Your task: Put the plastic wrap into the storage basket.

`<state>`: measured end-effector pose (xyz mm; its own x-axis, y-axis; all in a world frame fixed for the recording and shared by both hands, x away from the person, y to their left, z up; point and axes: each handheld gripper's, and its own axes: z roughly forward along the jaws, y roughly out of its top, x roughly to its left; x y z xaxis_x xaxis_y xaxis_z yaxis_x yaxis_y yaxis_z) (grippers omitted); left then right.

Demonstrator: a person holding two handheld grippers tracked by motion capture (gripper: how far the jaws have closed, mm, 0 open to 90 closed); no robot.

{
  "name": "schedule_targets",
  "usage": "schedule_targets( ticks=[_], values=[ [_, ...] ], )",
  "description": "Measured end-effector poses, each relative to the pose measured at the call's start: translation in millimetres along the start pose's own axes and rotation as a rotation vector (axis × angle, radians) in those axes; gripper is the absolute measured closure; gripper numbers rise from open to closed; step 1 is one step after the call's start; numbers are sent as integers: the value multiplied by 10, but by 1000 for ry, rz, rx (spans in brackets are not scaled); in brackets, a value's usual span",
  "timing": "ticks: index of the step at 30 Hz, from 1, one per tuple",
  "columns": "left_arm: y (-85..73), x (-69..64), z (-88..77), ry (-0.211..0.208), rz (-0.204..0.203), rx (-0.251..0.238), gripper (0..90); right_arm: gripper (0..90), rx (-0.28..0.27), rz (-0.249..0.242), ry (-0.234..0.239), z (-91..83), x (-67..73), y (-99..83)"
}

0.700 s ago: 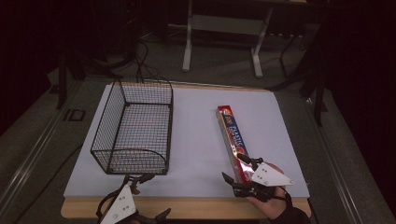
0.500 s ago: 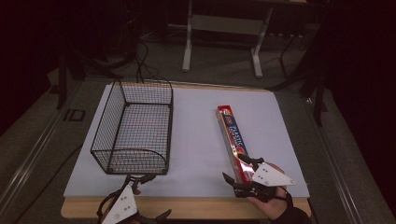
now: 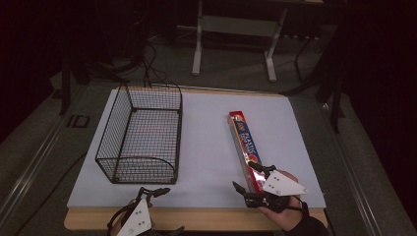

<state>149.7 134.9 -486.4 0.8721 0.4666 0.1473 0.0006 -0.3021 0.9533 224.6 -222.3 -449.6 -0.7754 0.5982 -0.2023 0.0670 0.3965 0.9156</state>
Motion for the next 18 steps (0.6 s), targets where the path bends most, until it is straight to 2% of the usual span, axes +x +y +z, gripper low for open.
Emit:
schedule_targets(
  ticks=[10, 13, 18],
  values=[
    [18, -4, 5, -6, 1, -12, 1, 254, 9, -11, -19, 20, -23, 160],
    [18, -1, 16, -11, -1, -10, 1, 253, 22, -14, -37, 54, -71, 227],
    [22, -5, 24, -19, -1, -11, 1, 221, 29, 15, -54, 113, -135, 277]
  ],
)
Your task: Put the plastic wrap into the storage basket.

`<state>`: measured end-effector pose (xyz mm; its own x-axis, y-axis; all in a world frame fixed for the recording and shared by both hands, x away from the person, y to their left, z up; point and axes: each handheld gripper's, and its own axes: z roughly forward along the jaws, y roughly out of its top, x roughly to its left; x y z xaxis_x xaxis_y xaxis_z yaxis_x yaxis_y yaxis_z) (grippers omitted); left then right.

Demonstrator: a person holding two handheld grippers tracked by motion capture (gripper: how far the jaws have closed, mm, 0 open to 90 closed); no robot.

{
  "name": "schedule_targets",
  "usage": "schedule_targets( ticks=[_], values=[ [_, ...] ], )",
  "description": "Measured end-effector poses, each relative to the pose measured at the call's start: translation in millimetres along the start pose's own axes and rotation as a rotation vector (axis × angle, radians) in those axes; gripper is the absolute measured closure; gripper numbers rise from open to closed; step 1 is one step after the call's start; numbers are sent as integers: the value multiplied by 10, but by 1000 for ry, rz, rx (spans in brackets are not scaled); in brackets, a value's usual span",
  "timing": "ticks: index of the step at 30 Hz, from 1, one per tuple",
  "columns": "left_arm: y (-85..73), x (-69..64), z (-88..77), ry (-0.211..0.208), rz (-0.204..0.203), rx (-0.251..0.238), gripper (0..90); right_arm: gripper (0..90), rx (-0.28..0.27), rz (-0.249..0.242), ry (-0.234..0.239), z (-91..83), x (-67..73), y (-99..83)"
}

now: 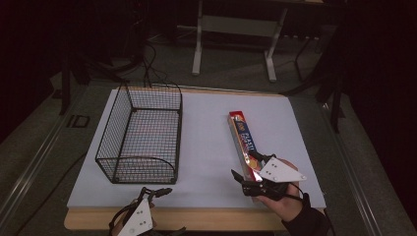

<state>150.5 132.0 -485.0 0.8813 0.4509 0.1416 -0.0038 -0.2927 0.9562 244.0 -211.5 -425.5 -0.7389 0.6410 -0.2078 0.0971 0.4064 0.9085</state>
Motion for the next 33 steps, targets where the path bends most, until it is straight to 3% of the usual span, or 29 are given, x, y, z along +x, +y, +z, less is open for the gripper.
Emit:
schedule_targets(
  ticks=[7, 15, 25, 27, 28, 33],
  values=[
    [2, 4, -8, 4, 0, -2, 1, 174, 32, 36, -61, 149, -157, 77],
    [2, -2, -8, 5, 4, 0, 1, 128, 60, 75, -81, 256, -317, 165],
    [2, -3, -7, 4, 5, -1, 1, 138, 162, 200, -205, 504, -621, 222],
    [2, -1, -8, 4, 5, 0, 1, 138, 169, 204, -211, 534, -647, 215],
    [3, 0, -10, 3, 6, 1, 1, 138, 197, 236, -238, 624, -717, 185],
    [2, 1, -12, 3, 6, 1, 1, 143, 244, 292, -260, 751, -825, 123]
  ],
)
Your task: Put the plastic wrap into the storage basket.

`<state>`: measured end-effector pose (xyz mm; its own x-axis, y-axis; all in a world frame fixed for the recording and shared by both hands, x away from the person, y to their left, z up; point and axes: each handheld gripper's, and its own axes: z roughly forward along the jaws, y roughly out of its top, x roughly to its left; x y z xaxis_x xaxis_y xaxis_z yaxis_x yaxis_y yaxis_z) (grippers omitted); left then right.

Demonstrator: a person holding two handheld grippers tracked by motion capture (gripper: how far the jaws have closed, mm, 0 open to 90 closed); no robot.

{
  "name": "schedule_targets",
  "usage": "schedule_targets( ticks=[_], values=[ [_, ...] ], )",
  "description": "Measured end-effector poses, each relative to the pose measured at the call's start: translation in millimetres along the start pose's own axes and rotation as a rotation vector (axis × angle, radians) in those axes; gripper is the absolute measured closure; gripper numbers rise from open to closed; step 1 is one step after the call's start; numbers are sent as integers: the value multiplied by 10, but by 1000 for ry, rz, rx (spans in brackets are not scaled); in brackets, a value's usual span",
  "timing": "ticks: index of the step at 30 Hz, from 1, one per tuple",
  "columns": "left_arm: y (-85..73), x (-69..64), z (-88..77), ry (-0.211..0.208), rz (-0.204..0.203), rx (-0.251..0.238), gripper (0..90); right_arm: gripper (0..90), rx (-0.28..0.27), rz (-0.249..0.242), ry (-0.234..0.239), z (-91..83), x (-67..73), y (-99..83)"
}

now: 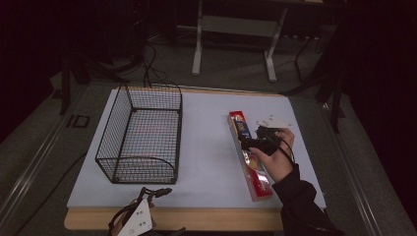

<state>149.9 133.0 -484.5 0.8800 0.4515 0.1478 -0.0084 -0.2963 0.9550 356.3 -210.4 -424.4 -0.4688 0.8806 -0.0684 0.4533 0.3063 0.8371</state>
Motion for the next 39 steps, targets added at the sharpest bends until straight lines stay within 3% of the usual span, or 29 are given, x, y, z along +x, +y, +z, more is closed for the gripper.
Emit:
schedule_targets(
  ticks=[6, 13, 16, 24, 36, 39],
  values=[
    [1, -2, -2, -5, 0, 0, 1, 186, 99, 70, -22, 254, -115, -40],
    [0, -2, 0, -7, 4, 1, 1, 186, 236, 93, -29, 509, -166, -104],
    [1, -3, -3, -6, 6, 2, 1, 187, 263, 97, -38, 589, -180, -135],
    [1, -6, -4, -7, 7, 3, 1, 188, 366, 140, -39, 747, -215, -208],
    [-1, -10, 3, -8, 9, 5, 1, 218, 491, 140, -4, 864, -199, -246],
    [-1, -11, 4, -8, 12, 8, 1, 235, 546, 152, -7, 896, -195, -246]
  ],
)
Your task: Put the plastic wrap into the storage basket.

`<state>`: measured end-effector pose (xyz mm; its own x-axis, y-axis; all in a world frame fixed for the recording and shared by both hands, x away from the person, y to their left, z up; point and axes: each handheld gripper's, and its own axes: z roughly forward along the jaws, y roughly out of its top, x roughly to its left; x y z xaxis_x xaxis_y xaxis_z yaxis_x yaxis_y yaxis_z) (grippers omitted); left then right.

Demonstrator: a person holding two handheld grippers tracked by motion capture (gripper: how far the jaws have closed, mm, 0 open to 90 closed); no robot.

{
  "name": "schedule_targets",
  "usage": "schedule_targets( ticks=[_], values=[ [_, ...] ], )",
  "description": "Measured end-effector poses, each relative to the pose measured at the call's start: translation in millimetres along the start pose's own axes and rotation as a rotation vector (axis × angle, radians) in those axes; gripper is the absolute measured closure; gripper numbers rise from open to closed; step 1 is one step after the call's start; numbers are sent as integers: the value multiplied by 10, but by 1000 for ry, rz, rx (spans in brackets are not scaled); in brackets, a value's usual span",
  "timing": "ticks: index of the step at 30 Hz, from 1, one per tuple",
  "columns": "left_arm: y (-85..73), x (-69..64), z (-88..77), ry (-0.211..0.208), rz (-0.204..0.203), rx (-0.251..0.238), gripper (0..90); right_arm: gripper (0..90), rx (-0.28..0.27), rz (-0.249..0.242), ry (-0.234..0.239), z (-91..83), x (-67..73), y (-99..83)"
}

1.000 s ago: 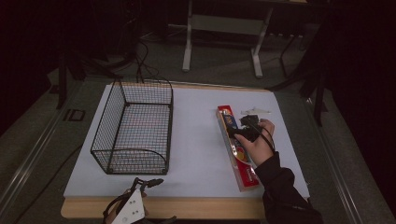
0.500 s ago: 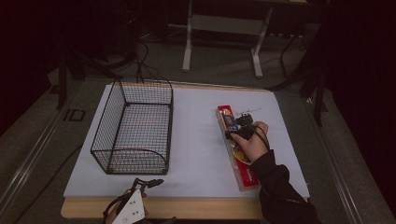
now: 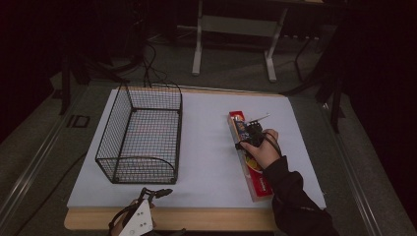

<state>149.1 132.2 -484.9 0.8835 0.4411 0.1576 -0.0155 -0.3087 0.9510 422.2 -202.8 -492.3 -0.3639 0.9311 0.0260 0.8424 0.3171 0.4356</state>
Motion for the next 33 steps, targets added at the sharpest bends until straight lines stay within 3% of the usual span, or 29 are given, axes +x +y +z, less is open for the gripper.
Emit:
schedule_targets(
  ticks=[6, 12, 15, 18, 24, 27, 33],
  values=[
    [0, 0, 0, 0, 0, 0, 1, 292, 77, 41, -3, 20, -12, 40],
    [1, -4, 0, 4, 5, 1, 1, 346, 163, 9, -39, 59, 72, 82],
    [0, -3, 1, 5, 5, 2, 1, 360, 177, 19, -53, 59, 88, 101],
    [-2, -3, 3, 9, 7, 4, 1, 376, 183, 41, -51, 54, 82, 109],
    [-1, -1, -2, 10, 6, 2, 1, 392, 185, 116, 8, 21, 31, 121],
    [-3, 2, 5, 9, 5, 5, 1, 394, 182, 123, 28, -27, 37, 129],
    [-2, -2, 2, 12, 8, 5, 1, 395, 150, 116, 25, -184, 38, 203]
  ],
)
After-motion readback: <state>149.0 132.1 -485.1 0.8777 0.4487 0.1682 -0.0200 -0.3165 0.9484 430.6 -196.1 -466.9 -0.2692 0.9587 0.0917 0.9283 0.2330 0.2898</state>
